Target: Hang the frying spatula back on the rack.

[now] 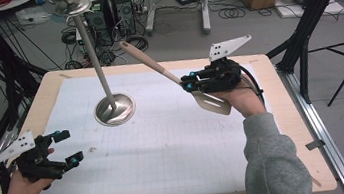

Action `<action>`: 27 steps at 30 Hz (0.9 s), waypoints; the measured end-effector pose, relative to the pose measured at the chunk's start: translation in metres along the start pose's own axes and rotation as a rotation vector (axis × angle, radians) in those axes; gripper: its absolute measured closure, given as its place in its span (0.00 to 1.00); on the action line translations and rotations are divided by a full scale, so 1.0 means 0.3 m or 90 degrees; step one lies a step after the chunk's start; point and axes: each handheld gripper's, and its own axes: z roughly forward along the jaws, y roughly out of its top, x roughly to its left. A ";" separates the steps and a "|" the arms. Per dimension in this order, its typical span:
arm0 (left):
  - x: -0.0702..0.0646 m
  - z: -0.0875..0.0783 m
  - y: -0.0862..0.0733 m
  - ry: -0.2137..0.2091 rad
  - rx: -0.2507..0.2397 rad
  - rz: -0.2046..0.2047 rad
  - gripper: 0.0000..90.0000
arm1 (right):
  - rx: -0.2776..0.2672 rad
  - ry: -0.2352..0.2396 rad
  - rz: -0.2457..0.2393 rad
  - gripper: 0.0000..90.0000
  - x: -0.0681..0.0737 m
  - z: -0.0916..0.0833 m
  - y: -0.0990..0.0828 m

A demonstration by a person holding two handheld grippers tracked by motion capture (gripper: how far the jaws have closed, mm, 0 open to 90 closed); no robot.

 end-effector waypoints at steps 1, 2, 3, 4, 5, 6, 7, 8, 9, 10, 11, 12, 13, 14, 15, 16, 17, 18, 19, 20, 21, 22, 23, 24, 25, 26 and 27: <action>0.000 0.000 0.000 0.001 0.000 0.001 0.03 | 0.000 -0.001 0.001 0.86 -0.002 -0.004 0.006; -0.001 0.000 -0.001 0.002 0.000 0.004 0.03 | 0.001 0.000 0.003 0.86 -0.003 -0.005 0.009; -0.001 -0.001 -0.001 0.002 0.001 0.005 0.03 | 0.002 0.001 0.000 0.86 -0.004 -0.007 0.014; -0.002 -0.002 -0.001 0.002 0.002 0.006 0.03 | 0.003 -0.001 0.000 0.86 -0.004 -0.009 0.019; -0.003 -0.002 -0.001 0.002 0.002 0.006 0.03 | 0.003 -0.001 -0.004 0.86 -0.005 -0.011 0.025; -0.003 -0.002 -0.001 0.001 0.001 0.005 0.03 | 0.000 -0.004 -0.007 0.86 -0.006 -0.012 0.030; -0.003 -0.002 -0.002 0.000 0.001 0.004 0.03 | 0.001 0.000 -0.004 0.86 -0.005 -0.014 0.035; -0.004 -0.002 -0.002 -0.003 0.000 0.002 0.03 | 0.001 0.001 -0.004 0.86 -0.005 -0.016 0.040; -0.004 -0.003 -0.002 -0.005 0.000 0.000 0.03 | 0.000 0.000 -0.006 0.86 -0.007 -0.017 0.044; -0.004 -0.002 -0.002 -0.006 0.000 0.000 0.03 | -0.002 0.000 -0.005 0.86 -0.009 -0.017 0.048; -0.004 -0.003 -0.002 -0.006 0.000 0.000 0.03 | -0.002 0.001 -0.006 0.86 -0.010 -0.018 0.053; -0.004 -0.003 -0.002 -0.006 -0.001 -0.002 0.03 | -0.003 -0.003 -0.004 0.86 -0.011 -0.018 0.055; -0.004 -0.004 -0.003 -0.006 -0.001 -0.002 0.03 | -0.004 -0.002 -0.002 0.86 -0.012 -0.017 0.059; -0.003 -0.003 -0.003 -0.005 -0.002 -0.003 0.03 | -0.004 -0.001 -0.005 0.86 -0.014 -0.018 0.062; -0.003 -0.004 -0.004 -0.005 -0.001 -0.003 0.03 | -0.004 -0.001 -0.003 0.86 -0.015 -0.019 0.066; -0.004 -0.001 -0.005 -0.005 -0.004 -0.007 0.03 | -0.006 -0.002 -0.007 0.86 -0.016 -0.021 0.070; -0.005 0.002 -0.007 -0.006 -0.003 -0.007 0.03 | -0.019 -0.001 -0.003 0.86 -0.016 -0.025 0.074; -0.007 0.005 -0.007 -0.008 0.001 -0.004 0.03 | -0.027 -0.002 -0.004 0.86 -0.018 -0.027 0.075; -0.010 0.009 -0.007 -0.009 0.003 -0.002 0.03 | -0.036 -0.001 -0.003 0.86 -0.020 -0.030 0.078; -0.012 0.010 -0.006 -0.012 0.004 -0.002 0.03 | -0.043 0.001 -0.004 0.86 -0.022 -0.033 0.079; -0.013 0.011 -0.006 -0.014 0.002 -0.002 0.03 | -0.044 -0.004 -0.006 0.86 -0.024 -0.038 0.081; -0.014 0.011 -0.005 -0.015 0.002 -0.001 0.03 | -0.045 -0.005 -0.004 0.86 -0.027 -0.042 0.082; -0.014 0.011 -0.005 -0.014 0.002 0.000 0.03 | -0.046 -0.007 0.000 0.86 -0.030 -0.046 0.082; -0.013 0.011 -0.006 -0.014 0.003 -0.001 0.03 | -0.047 -0.010 0.000 0.86 -0.034 -0.049 0.082; -0.013 0.011 -0.007 -0.014 0.003 -0.002 0.03 | -0.046 -0.015 0.001 0.86 -0.036 -0.052 0.083; -0.013 0.012 -0.008 -0.013 0.004 -0.001 0.03 | -0.045 -0.015 0.003 0.86 -0.039 -0.054 0.084; -0.013 0.013 -0.008 -0.014 0.005 -0.002 0.03 | -0.045 -0.019 0.002 0.86 -0.041 -0.055 0.086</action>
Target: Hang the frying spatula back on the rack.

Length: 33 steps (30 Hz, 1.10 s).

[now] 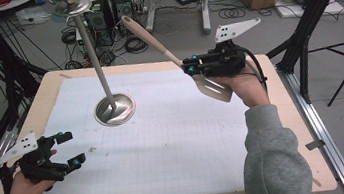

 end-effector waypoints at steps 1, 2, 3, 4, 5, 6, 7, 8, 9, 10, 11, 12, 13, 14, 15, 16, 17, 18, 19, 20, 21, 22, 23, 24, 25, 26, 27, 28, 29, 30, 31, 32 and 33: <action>0.000 0.001 0.000 -0.001 0.000 0.000 0.03 | 0.002 -0.003 0.002 0.86 -0.001 -0.001 0.002; 0.000 0.001 0.001 0.000 -0.001 0.000 0.03 | 0.002 -0.003 0.005 0.86 -0.003 -0.001 0.004; -0.001 0.001 0.001 0.000 -0.002 0.000 0.03 | 0.001 -0.005 0.004 0.86 -0.004 0.002 0.007; -0.002 0.002 0.002 -0.001 -0.002 0.001 0.03 | 0.002 -0.005 0.005 0.86 -0.005 0.004 0.010; -0.002 0.002 0.002 -0.001 -0.003 0.002 0.03 | 0.004 -0.006 0.005 0.86 -0.006 0.006 0.014; -0.002 0.002 0.002 -0.002 -0.004 0.000 0.03 | 0.006 -0.008 0.002 0.86 -0.007 0.010 0.018; -0.002 0.002 0.002 -0.001 -0.004 0.000 0.03 | 0.008 -0.007 0.005 0.86 -0.006 0.014 0.022; -0.001 0.001 0.002 -0.001 -0.004 0.001 0.03 | 0.010 -0.008 0.003 0.86 -0.006 0.018 0.027; -0.001 0.001 0.001 -0.002 -0.004 0.000 0.03 | 0.011 -0.008 0.001 0.86 -0.006 0.023 0.032; -0.001 0.000 0.001 -0.001 -0.004 -0.001 0.03 | 0.012 -0.005 0.000 0.86 -0.004 0.027 0.038; -0.001 -0.001 0.001 -0.002 -0.003 -0.002 0.03 | 0.013 -0.005 -0.004 0.86 -0.002 0.031 0.045; 0.000 -0.002 0.001 -0.001 -0.003 -0.001 0.03 | 0.016 -0.002 -0.008 0.86 0.001 0.037 0.053; 0.000 -0.003 0.001 -0.001 -0.004 -0.002 0.03 | 0.017 -0.003 -0.010 0.86 0.003 0.040 0.058; 0.000 -0.004 0.000 0.000 -0.005 -0.003 0.03 | 0.018 -0.003 -0.010 0.86 0.005 0.043 0.064; -0.001 -0.006 0.000 0.000 -0.005 -0.003 0.03 | 0.018 -0.004 -0.012 0.86 0.006 0.048 0.069; -0.001 -0.007 -0.001 0.001 -0.005 -0.002 0.03 | 0.019 -0.002 -0.015 0.86 0.007 0.052 0.074; -0.001 -0.007 -0.001 0.001 -0.004 -0.002 0.03 | 0.021 -0.002 -0.015 0.86 0.009 0.056 0.079; -0.001 -0.007 -0.002 0.000 -0.003 -0.002 0.03 | 0.022 -0.003 -0.017 0.86 0.010 0.060 0.085; -0.001 -0.008 -0.002 0.000 -0.002 -0.002 0.03 | 0.024 -0.003 -0.018 0.86 0.011 0.063 0.088; -0.003 -0.007 -0.002 -0.001 -0.002 -0.003 0.03 | 0.026 -0.006 -0.020 0.86 0.012 0.066 0.093; -0.003 -0.007 -0.002 -0.001 -0.003 -0.003 0.03 | 0.026 -0.006 -0.019 0.86 0.013 0.070 0.097; -0.003 -0.007 -0.002 -0.001 -0.002 -0.004 0.03 | 0.027 -0.007 -0.019 0.86 0.014 0.073 0.100; -0.004 -0.007 -0.002 0.000 -0.003 -0.004 0.03 | 0.026 -0.004 -0.020 0.86 0.016 0.078 0.102; -0.004 -0.006 -0.003 0.000 -0.002 -0.004 0.03 | 0.028 -0.008 -0.024 0.86 0.018 0.083 0.105; -0.004 -0.005 -0.003 -0.001 -0.001 -0.003 0.03 | 0.030 -0.008 -0.024 0.86 0.019 0.087 0.107; -0.005 -0.005 -0.003 -0.001 -0.002 -0.003 0.03 | 0.033 -0.011 -0.023 0.86 0.020 0.091 0.109; -0.006 -0.005 -0.003 -0.002 -0.002 -0.003 0.03 | 0.031 -0.011 -0.024 0.86 0.021 0.094 0.111; -0.006 -0.006 -0.002 -0.002 -0.001 -0.002 0.03 | 0.033 -0.012 -0.024 0.86 0.022 0.096 0.114; -0.006 -0.005 -0.002 -0.003 -0.002 -0.003 0.03 | 0.031 -0.012 -0.022 0.86 0.021 0.099 0.116; -0.007 -0.005 -0.003 -0.003 -0.002 -0.003 0.03 | 0.034 -0.016 -0.023 0.86 0.021 0.101 0.119; -0.006 -0.006 -0.003 -0.003 0.000 -0.001 0.03 | 0.037 -0.017 -0.024 0.86 0.022 0.104 0.123; -0.007 -0.005 -0.004 -0.003 0.000 -0.003 0.03 | 0.038 -0.016 -0.022 0.86 0.022 0.107 0.125; -0.006 -0.006 -0.004 -0.003 0.000 -0.003 0.03 | 0.040 -0.015 -0.022 0.86 0.022 0.112 0.126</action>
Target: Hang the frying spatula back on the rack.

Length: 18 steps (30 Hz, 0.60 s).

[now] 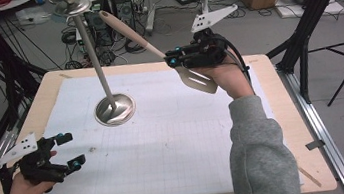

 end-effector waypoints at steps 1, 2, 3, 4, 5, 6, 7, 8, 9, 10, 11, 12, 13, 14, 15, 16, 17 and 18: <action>0.000 -0.001 0.000 0.000 0.000 0.000 0.03 | 0.005 -0.005 -0.003 0.86 0.000 0.005 0.001; 0.001 -0.002 0.000 0.000 0.001 0.001 0.03 | 0.007 -0.003 -0.001 0.86 0.000 0.011 0.002; 0.001 -0.003 -0.001 0.002 0.001 0.000 0.03 | 0.005 -0.006 -0.002 0.86 -0.001 0.015 0.003; 0.001 -0.004 -0.002 0.002 0.000 -0.001 0.03 | 0.004 -0.004 0.000 0.86 -0.001 0.018 0.004; 0.001 -0.005 -0.002 0.002 0.000 -0.002 0.03 | 0.001 -0.003 -0.001 0.86 -0.002 0.021 0.005; 0.002 -0.006 -0.003 0.003 -0.001 -0.002 0.03 | -0.001 -0.004 0.001 0.86 -0.002 0.021 0.007; 0.003 -0.007 -0.003 0.003 -0.001 -0.002 0.03 | -0.004 -0.003 0.005 0.86 -0.003 0.022 0.008; 0.003 -0.007 -0.003 0.003 -0.001 -0.003 0.03 | -0.005 -0.003 0.003 0.86 -0.005 0.023 0.009; 0.003 -0.007 -0.004 0.004 -0.001 -0.003 0.03 | -0.003 -0.006 0.003 0.86 -0.006 0.023 0.011; 0.002 -0.008 -0.004 0.005 -0.001 -0.002 0.03 | -0.002 -0.009 0.005 0.86 -0.007 0.025 0.011; 0.002 -0.008 -0.004 0.004 -0.001 0.000 0.03 | -0.001 -0.007 0.006 0.86 -0.009 0.026 0.011; 0.001 -0.009 -0.003 0.006 0.000 0.002 0.03 | -0.002 -0.008 0.010 0.86 -0.010 0.029 0.011; 0.001 -0.009 -0.003 0.006 -0.001 0.002 0.03 | -0.001 -0.008 0.006 0.86 -0.011 0.031 0.012; 0.000 -0.009 -0.003 0.006 -0.001 0.002 0.03 | -0.002 -0.007 0.006 0.86 -0.012 0.033 0.012; 0.000 -0.009 -0.003 0.006 -0.001 0.002 0.03 | -0.002 -0.006 0.012 0.86 -0.010 0.034 0.014; 0.000 -0.009 -0.004 0.006 -0.001 0.000 0.03 | -0.005 -0.005 0.009 0.86 -0.012 0.036 0.015; 0.000 -0.009 -0.004 0.006 0.000 0.000 0.03 | -0.007 -0.004 0.008 0.86 -0.012 0.037 0.017; 0.000 -0.010 -0.004 0.007 0.000 0.000 0.03 | -0.010 -0.002 0.009 0.86 -0.011 0.038 0.018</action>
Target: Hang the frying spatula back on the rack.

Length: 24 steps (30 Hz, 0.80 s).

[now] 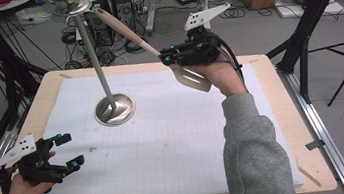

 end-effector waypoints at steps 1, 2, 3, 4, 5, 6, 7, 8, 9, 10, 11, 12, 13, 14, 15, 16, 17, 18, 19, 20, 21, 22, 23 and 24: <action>0.000 0.000 0.000 0.000 0.000 -0.001 0.03 | -0.004 0.003 -0.003 0.86 0.000 0.002 0.002; 0.000 0.000 0.000 0.000 0.000 -0.001 0.03 | -0.004 0.001 -0.002 0.86 0.000 0.002 0.003; -0.001 0.000 0.000 0.000 0.000 0.000 0.03 | -0.003 0.002 0.002 0.86 0.001 0.003 0.004; -0.001 -0.001 0.000 0.000 0.001 0.001 0.03 | -0.003 0.002 0.000 0.86 0.000 0.004 0.005; -0.001 -0.002 0.000 0.000 0.000 0.000 0.03 | -0.003 0.002 0.001 0.86 -0.001 0.005 0.006; -0.001 -0.003 0.000 0.000 0.000 0.000 0.03 | -0.005 0.002 0.002 0.86 -0.002 0.005 0.006; -0.002 -0.004 0.001 0.001 -0.001 0.000 0.03 | -0.008 0.004 0.003 0.86 -0.002 0.006 0.006; -0.002 -0.007 0.002 0.002 0.000 0.002 0.03 | -0.010 0.004 0.005 0.86 -0.003 0.007 0.005; -0.001 -0.007 0.002 0.001 -0.003 0.001 0.03 | -0.011 0.004 0.004 0.86 -0.005 0.008 0.005; -0.002 -0.008 0.002 0.003 -0.003 0.000 0.03 | -0.011 0.003 0.004 0.86 -0.006 0.009 0.005; -0.001 -0.009 0.002 0.001 -0.003 -0.001 0.03 | -0.012 0.003 0.004 0.86 -0.006 0.010 0.005; -0.001 -0.009 0.001 0.002 -0.003 -0.001 0.03 | -0.010 0.006 0.003 0.86 -0.006 0.010 0.005; -0.001 -0.009 0.001 0.003 -0.002 -0.001 0.03 | -0.010 0.004 0.007 0.86 -0.005 0.012 0.005; 0.000 -0.009 0.001 0.002 -0.002 -0.002 0.03 | -0.010 0.002 0.006 0.86 -0.006 0.013 0.004; 0.000 -0.009 0.001 0.001 -0.001 -0.002 0.03 | -0.010 0.003 0.006 0.86 -0.006 0.014 0.004; 0.000 -0.010 0.002 0.002 -0.002 -0.002 0.03 | -0.008 0.004 0.005 0.86 -0.006 0.016 0.004; 0.001 -0.011 0.002 0.002 -0.002 0.000 0.03 | -0.008 0.001 0.003 0.86 -0.006 0.017 0.004; 0.000 -0.011 0.002 0.002 -0.002 -0.001 0.03 | -0.006 -0.001 0.005 0.86 -0.007 0.017 0.004; 0.000 -0.011 0.002 0.003 -0.002 -0.001 0.03 | -0.006 -0.002 0.007 0.86 -0.007 0.018 0.004; 0.001 -0.011 0.001 0.002 -0.002 -0.001 0.03 | -0.004 -0.002 0.007 0.86 -0.008 0.019 0.003; 0.001 -0.011 0.000 0.003 -0.001 -0.002 0.03 | -0.003 -0.002 0.005 0.86 -0.009 0.021 0.002; 0.002 -0.012 -0.001 0.004 0.001 -0.003 0.03 | -0.001 -0.002 0.007 0.86 -0.009 0.022 0.001; 0.003 -0.011 -0.002 0.004 0.001 -0.003 0.03 | -0.002 -0.001 0.005 0.86 -0.010 0.025 0.001; 0.003 -0.012 -0.003 0.004 0.001 -0.004 0.03 | -0.001 0.000 0.008 0.86 -0.010 0.026 0.000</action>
